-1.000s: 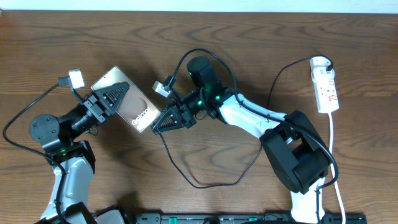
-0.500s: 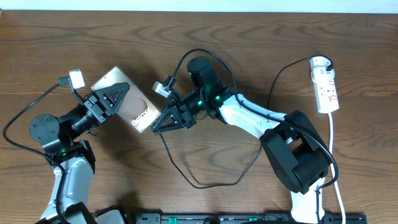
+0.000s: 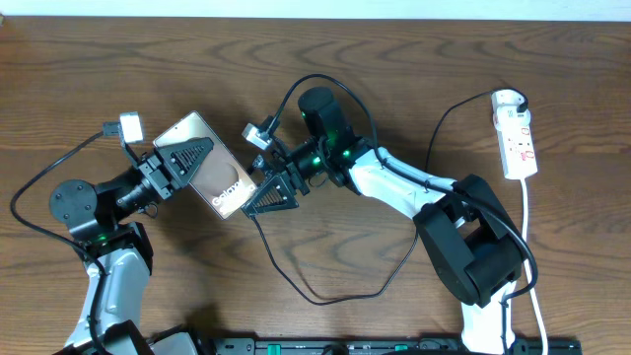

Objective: Plug charger to phone and switch on socket
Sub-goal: 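Open the right gripper and pull it up and away from the phone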

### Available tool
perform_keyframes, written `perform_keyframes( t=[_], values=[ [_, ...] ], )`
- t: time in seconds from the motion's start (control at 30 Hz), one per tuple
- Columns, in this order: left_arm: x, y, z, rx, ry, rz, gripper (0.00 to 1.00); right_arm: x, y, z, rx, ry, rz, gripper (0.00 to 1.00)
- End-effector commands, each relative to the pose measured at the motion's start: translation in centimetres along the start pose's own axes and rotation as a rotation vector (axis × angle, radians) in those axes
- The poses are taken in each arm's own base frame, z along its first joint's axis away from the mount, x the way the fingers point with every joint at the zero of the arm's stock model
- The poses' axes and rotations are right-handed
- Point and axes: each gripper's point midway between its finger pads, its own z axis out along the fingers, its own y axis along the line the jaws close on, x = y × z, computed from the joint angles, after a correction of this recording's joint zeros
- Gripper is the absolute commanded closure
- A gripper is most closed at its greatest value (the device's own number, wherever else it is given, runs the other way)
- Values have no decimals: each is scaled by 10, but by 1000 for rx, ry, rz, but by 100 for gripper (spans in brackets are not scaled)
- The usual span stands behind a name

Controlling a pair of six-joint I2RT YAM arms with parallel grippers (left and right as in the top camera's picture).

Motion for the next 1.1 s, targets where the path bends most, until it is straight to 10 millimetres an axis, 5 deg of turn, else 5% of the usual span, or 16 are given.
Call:
perform_keyframes(
  t=[0.0, 0.3, 0.87, 1.07],
  values=[
    [-4, -4, 0, 0, -14, 39, 92, -8, 5, -3, 4, -7, -31, 1],
    [-6, -3, 0, -4, -23, 46, 93, -16, -9, -18, 80, -57, 38, 1],
    [-17, 4, -15, -43, -72, 55, 93, -47, -32, -125, 236, -272, 170, 1],
    [-19, 5, -15, -47, -83, 56, 93, -60, -41, -140, 327, -361, 239, 1]
  ],
)
